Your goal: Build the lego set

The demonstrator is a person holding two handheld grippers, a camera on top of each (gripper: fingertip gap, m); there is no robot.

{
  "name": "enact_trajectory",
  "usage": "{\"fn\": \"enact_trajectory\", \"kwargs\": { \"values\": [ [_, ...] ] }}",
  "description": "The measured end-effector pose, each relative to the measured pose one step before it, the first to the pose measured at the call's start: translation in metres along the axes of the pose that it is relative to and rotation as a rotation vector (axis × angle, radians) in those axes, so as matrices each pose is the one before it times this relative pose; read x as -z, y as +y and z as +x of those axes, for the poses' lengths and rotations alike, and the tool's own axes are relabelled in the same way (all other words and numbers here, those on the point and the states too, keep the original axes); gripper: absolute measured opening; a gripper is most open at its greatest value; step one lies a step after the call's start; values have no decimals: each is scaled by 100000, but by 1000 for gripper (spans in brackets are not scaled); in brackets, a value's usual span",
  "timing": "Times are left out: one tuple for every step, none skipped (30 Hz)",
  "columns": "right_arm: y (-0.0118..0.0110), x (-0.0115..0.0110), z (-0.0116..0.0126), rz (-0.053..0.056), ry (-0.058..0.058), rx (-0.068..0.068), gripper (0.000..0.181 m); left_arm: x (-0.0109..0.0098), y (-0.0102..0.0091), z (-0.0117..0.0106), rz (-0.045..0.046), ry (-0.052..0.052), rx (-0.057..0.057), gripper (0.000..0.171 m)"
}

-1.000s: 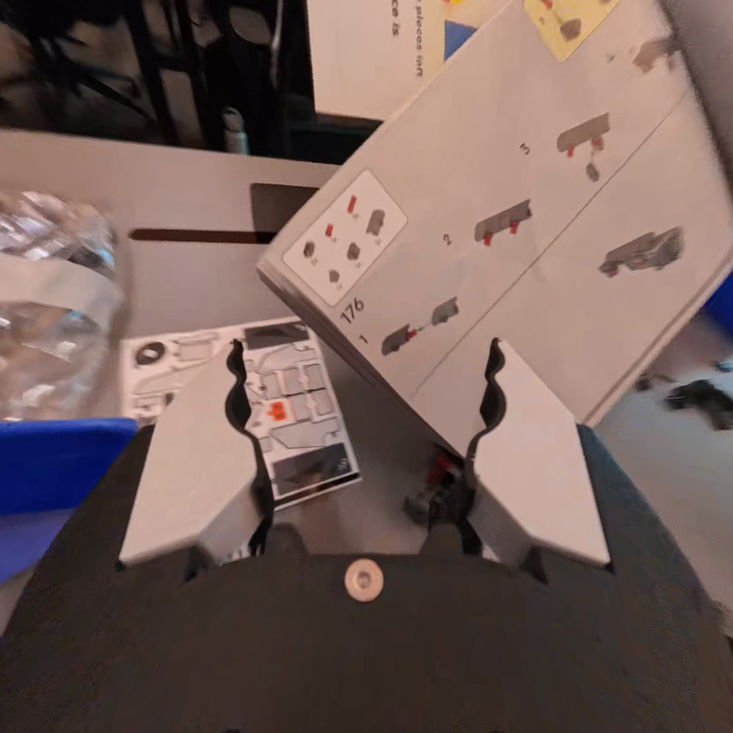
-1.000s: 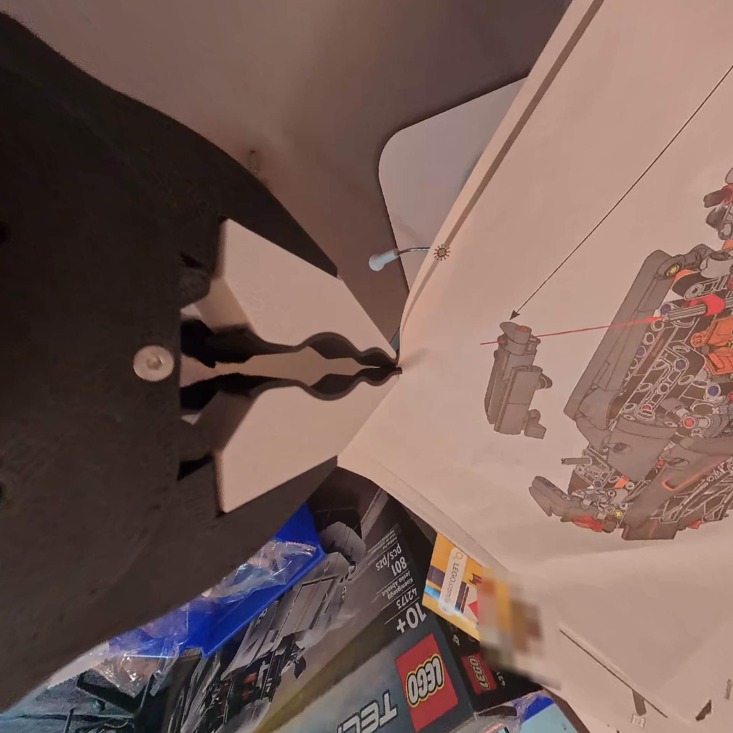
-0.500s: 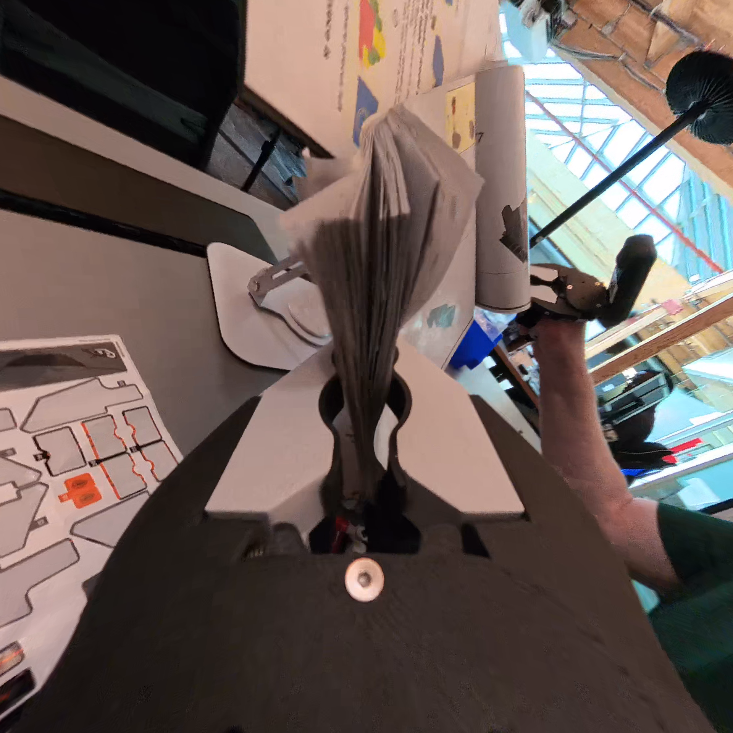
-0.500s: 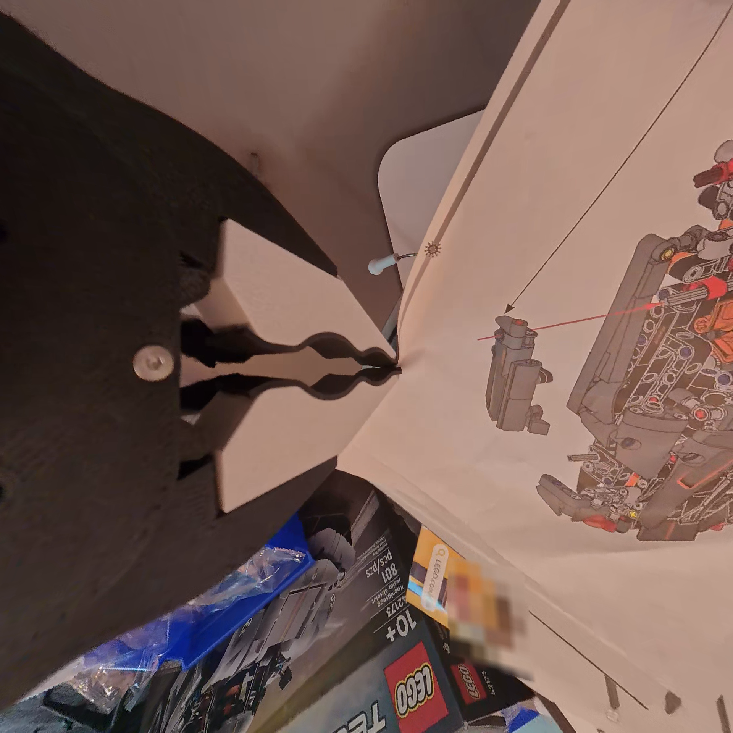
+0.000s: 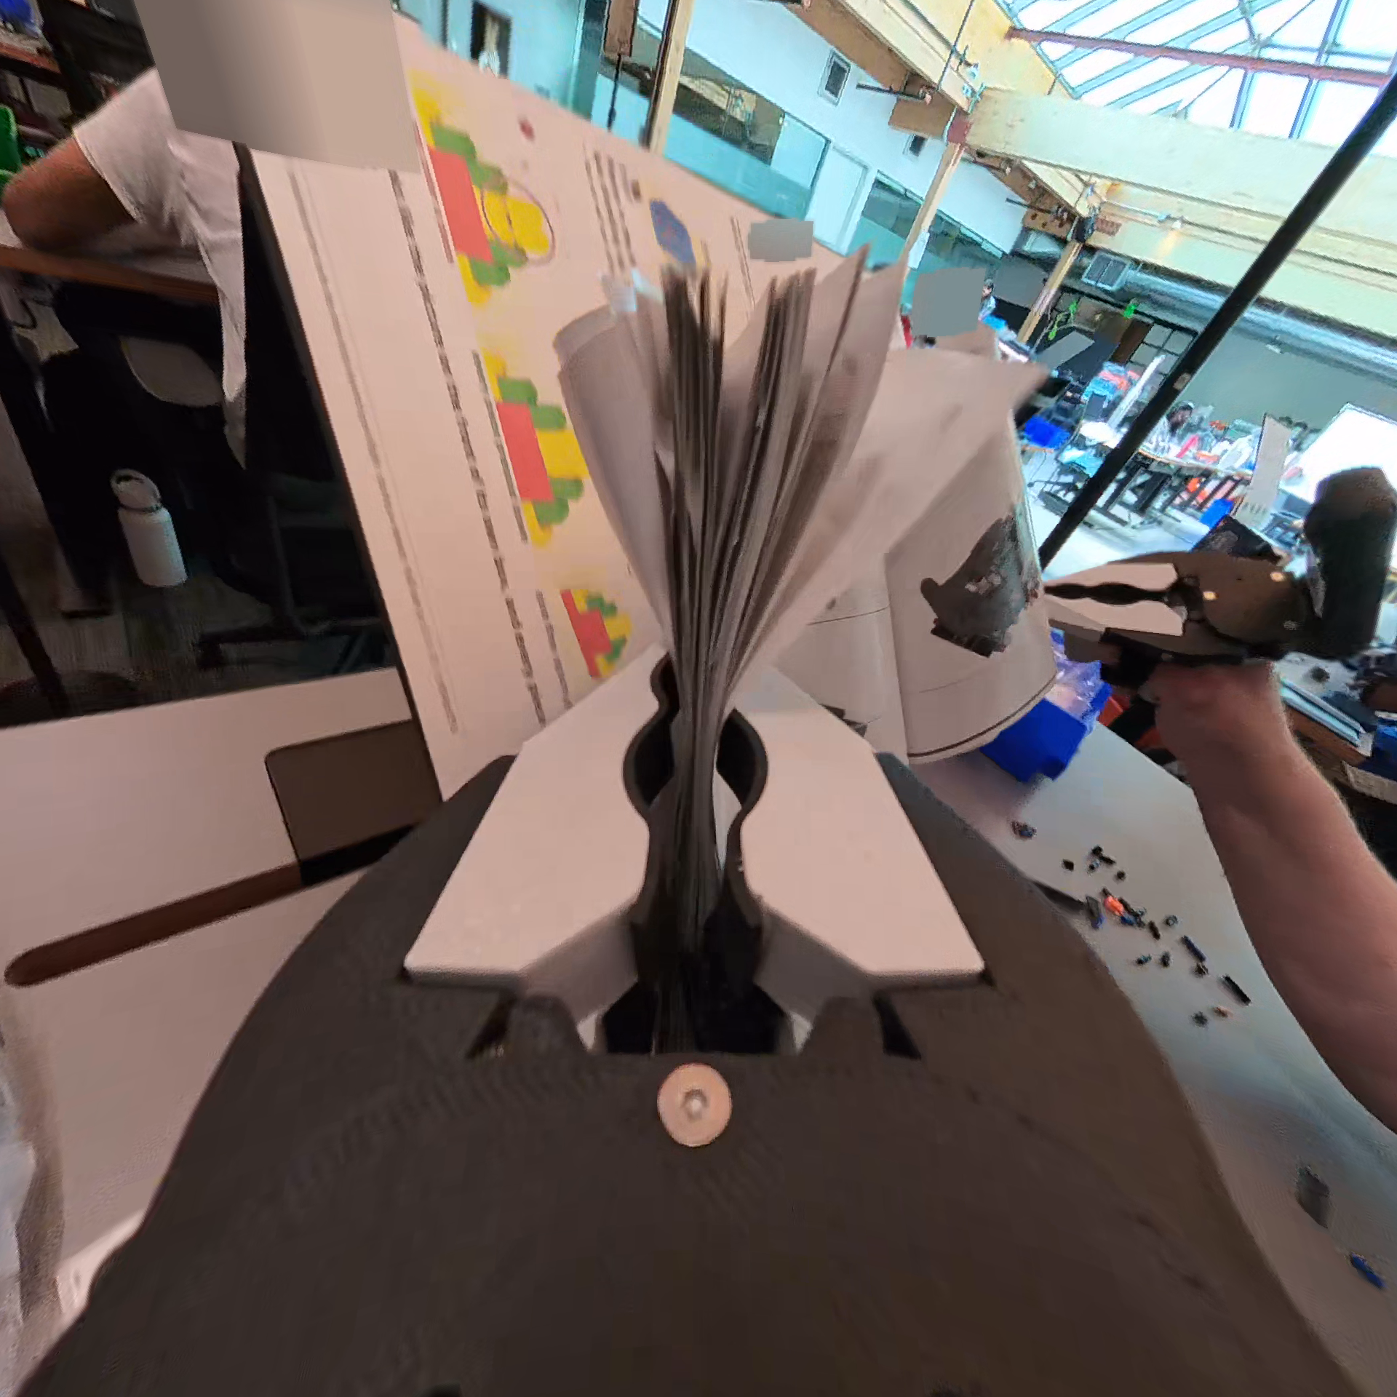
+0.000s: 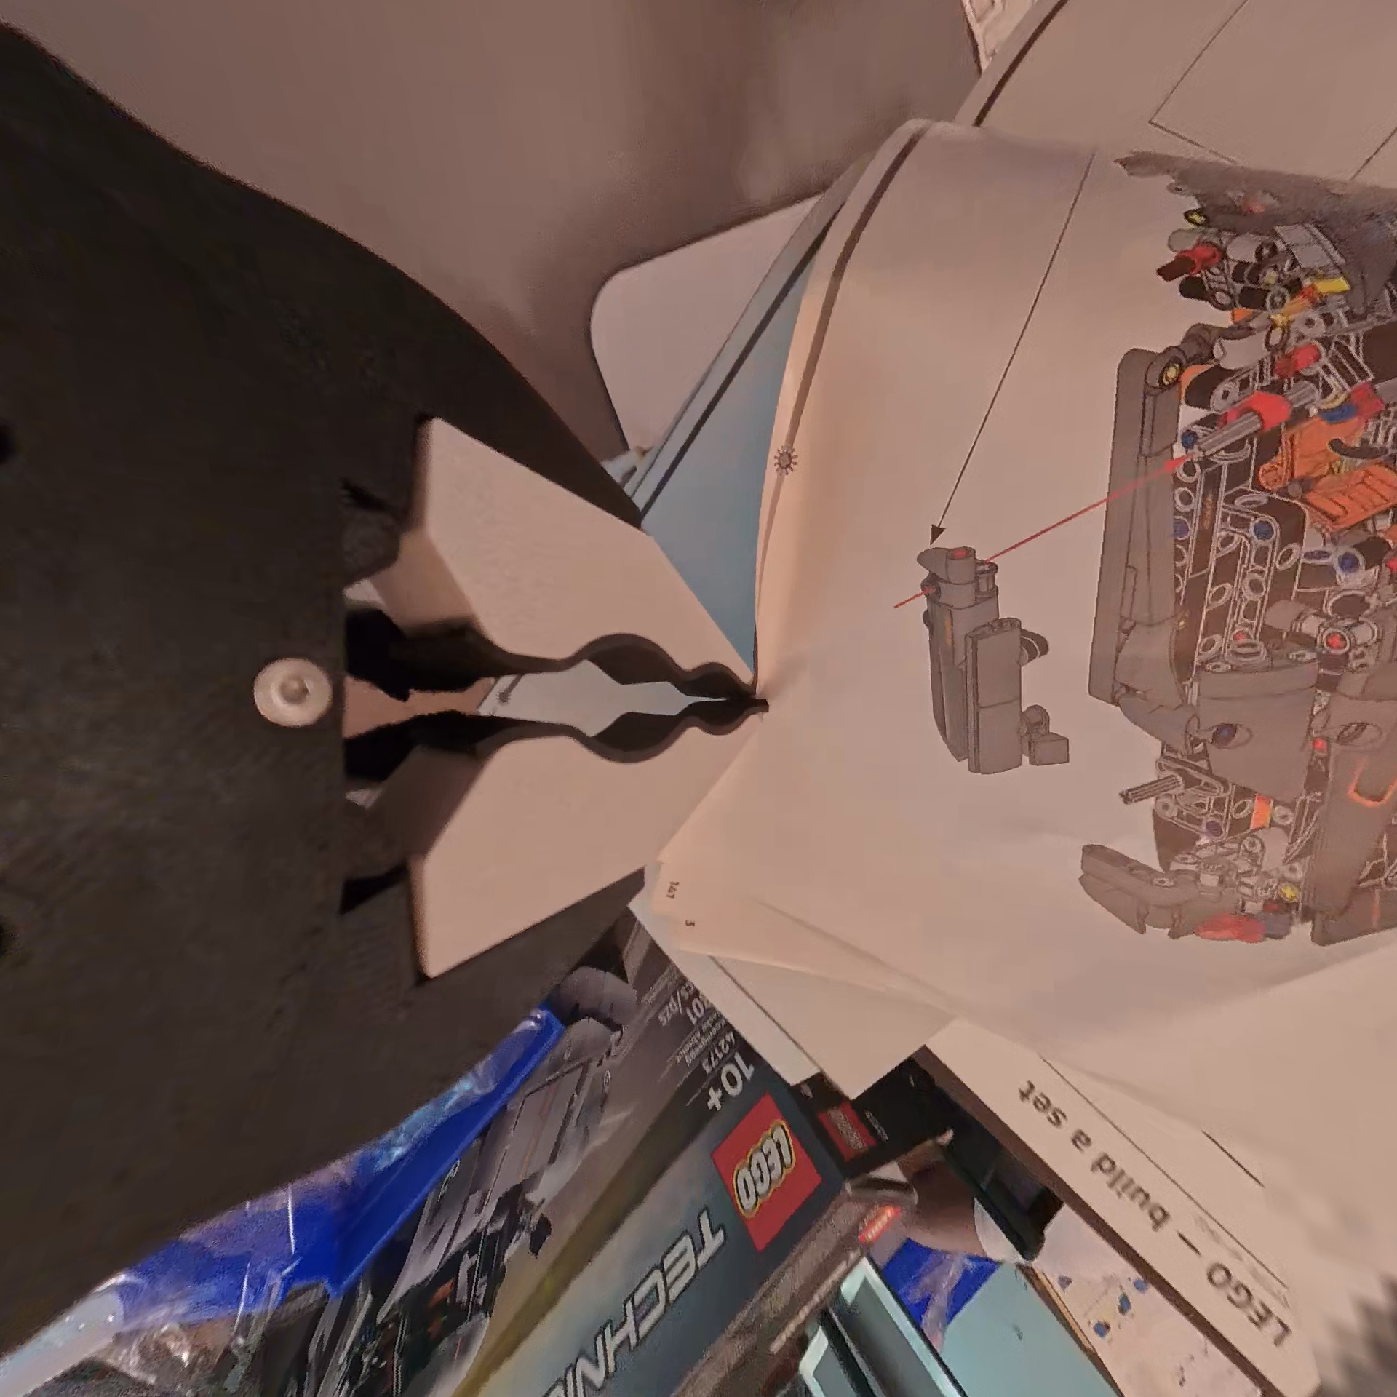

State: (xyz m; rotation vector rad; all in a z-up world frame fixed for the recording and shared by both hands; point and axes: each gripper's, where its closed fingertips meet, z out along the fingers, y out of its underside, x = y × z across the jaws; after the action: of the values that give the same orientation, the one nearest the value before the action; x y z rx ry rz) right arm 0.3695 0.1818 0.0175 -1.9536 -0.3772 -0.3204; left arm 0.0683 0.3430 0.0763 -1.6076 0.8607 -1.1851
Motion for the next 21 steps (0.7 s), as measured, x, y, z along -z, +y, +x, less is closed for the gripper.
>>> {"fn": "enact_trajectory", "kwargs": {
  "values": [
    [-600, 18, 684, 1470, 2738, -6, 0, -476, -1216, -263, 1888, -87, -595, 2],
    [-726, 19, 660, 1924, 1822, -732, 0, -496, -1109, -180, 1003, -15, -1444, 3],
    [-701, -77, 548, 1495, 270, -1459, 0, -513, -990, -178, 96, -137, -2113, 2],
    [-754, -83, 683, 1779, 1303, -1080, 0, -431, -1001, -299, 130, -40, -1393, 2],
    [-716, -138, 571, 1544, 1320, -318, 0, -410, -947, -525, 233, -618, -1649, 2],
    [-412, -271, 265, -229, -146, -601, 0, -450, -550, -964, -870, -2422, -2483, 2],
    [-322, -268, 110, -95, -78, -438, 0, -509, -40, -1299, -2074, -2445, -677, 2],
    [-118, -270, 71, -83, 825, 553, 0, -602, 363, -789, -2360, 3273, 4314, 2],
    [371, -356, -181, -1919, 2, 875, 0, -487, 490, -226, -1644, 7338, 5653, 2],
    [769, -405, -410, -2972, -999, 422, 0, -113, 558, -753, -772, 1211, 2088, 2],
    [1007, -424, -499, -3127, -1335, 531, 0, -36, 748, -811, -1477, -1781, -516, 2],
    [1288, -496, -651, -4090, -2413, 378, 0, -76, 788, -341, -1246, 449, 475, 3],
    [1311, -433, -693, -4203, -2747, 312, 7, -40, 647, 278, -602, 3948, 35, 3],
    [824, -139, -583, -1522, -1642, 409, 15, 7, 345, 238, 1176, 2356, -920, 3],
    [470, 177, -515, 125, -1251, -184, 24, 95, 128, -181, 1460, -841, 1044, 3],
    [490, 426, -264, -1290, -495, -1433, 47, 81, 23, -103, 891, -324, 832, 3],
    [88, 836, 4, 85, 817, -1257, 57, 63, -20, 36, 466, 651, -432, 3],
    [-416, 1264, 232, 3221, 3165, 890, 61, 11, 37, 2, -457, 441, -737, 3],
    [-307, 1418, 385, 1203, 4828, 3097, 66, -5, 31, -93, -943, 36, -262, 3],
    [-257, 1448, 289, -942, 4160, 3550, 68, -14, -14, -49, -881, 544, -76, 3],
    [-1379, 1669, -366, 4758, 859, 4008, 60, -57, -11, -14, -955, 812, -106, 4]
  ]
}}
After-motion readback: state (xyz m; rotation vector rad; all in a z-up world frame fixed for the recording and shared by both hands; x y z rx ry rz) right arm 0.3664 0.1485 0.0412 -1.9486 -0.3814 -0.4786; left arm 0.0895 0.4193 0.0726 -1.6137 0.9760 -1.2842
